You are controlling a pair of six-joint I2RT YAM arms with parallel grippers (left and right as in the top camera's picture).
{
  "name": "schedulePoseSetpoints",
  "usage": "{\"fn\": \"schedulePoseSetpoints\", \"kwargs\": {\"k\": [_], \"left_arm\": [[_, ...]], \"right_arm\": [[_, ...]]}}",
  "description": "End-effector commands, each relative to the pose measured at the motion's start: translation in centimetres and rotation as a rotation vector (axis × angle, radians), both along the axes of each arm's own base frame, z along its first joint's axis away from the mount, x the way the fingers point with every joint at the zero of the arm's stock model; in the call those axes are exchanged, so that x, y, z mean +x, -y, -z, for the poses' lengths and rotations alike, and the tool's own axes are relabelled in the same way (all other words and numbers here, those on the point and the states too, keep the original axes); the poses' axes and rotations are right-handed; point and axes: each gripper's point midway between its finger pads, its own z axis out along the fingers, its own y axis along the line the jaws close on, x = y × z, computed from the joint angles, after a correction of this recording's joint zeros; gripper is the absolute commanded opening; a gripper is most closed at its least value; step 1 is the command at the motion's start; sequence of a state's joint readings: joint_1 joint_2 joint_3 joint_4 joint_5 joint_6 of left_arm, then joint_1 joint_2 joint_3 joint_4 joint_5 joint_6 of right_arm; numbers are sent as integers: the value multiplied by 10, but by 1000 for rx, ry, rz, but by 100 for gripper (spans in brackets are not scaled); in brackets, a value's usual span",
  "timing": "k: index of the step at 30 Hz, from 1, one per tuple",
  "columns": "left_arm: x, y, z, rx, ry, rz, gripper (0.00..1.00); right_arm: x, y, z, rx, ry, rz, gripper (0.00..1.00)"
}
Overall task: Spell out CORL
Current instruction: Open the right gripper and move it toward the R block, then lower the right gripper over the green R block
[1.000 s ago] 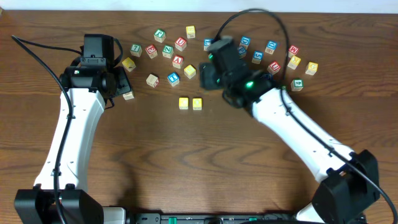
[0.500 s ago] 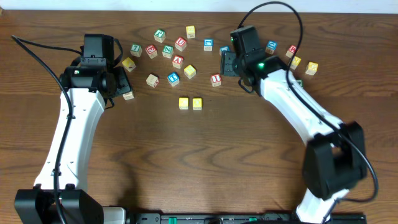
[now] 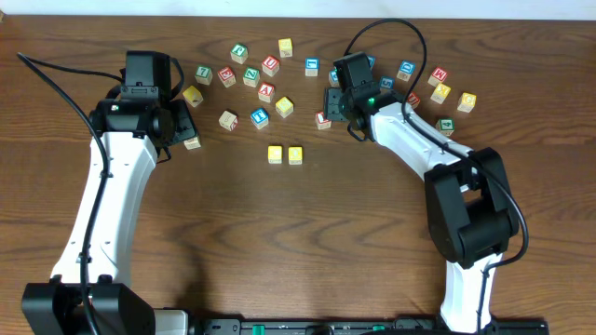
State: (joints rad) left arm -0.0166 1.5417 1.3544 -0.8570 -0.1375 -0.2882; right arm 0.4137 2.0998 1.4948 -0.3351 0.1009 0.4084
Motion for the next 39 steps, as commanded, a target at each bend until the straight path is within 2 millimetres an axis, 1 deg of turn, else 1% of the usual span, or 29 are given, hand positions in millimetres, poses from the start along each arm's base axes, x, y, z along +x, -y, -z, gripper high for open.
{"fn": "schedulePoseSetpoints", "kwargs": {"k": [1,13,20,30,39], "left_arm": [[0,-3,1,9,-5,-13,64],[0,-3,1,9,-4,-13,64],[0,-3,1,9,-5,-13,64],[0,-3,1,9,-4,-13,64],[0,-3,1,9,-5,-13,63]], "right_arm": [[9,3,-5,-3,25,2,64],[14,9,-7,3,38,16,64],[15,10,1,-1,30,18,62],[16,10,2,-1,30,20,62],[15,10,16,-8,11,19,61]]}}
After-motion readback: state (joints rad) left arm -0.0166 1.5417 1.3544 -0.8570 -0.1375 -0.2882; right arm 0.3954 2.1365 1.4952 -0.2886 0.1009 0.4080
